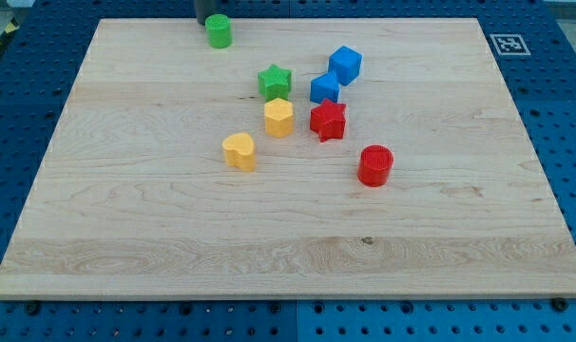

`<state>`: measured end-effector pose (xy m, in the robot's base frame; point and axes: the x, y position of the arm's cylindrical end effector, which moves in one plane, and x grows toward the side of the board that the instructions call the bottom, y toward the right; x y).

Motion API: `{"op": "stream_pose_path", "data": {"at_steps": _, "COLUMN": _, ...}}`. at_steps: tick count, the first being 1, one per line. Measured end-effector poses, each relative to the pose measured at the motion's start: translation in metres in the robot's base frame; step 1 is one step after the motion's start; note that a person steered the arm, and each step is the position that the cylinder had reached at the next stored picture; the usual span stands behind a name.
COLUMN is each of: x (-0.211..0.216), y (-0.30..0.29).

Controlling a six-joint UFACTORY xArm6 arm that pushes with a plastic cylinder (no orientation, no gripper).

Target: Push the green circle down a bit

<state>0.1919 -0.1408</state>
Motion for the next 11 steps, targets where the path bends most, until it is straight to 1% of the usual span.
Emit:
{"op": "stream_pose_path", "data": {"at_steps": 2, "x": 0.008, "y": 0.003}}
{"op": "stream_pose_path", "data": {"at_steps": 3, "x": 0.014, "y": 0.025}}
{"op": "stream_pose_path", "data": {"at_steps": 5, "x": 0.021, "y": 0.030}}
{"op": "stream_pose_path", "data": {"at_steps": 8, "x": 0.044, "y": 0.046}}
{"op": "stream_pose_path", "data": {"at_steps": 10, "x": 0.044, "y": 0.047}}
{"op": "stream_pose_path", "data": {"at_steps": 11, "x": 0.034, "y": 0.069}}
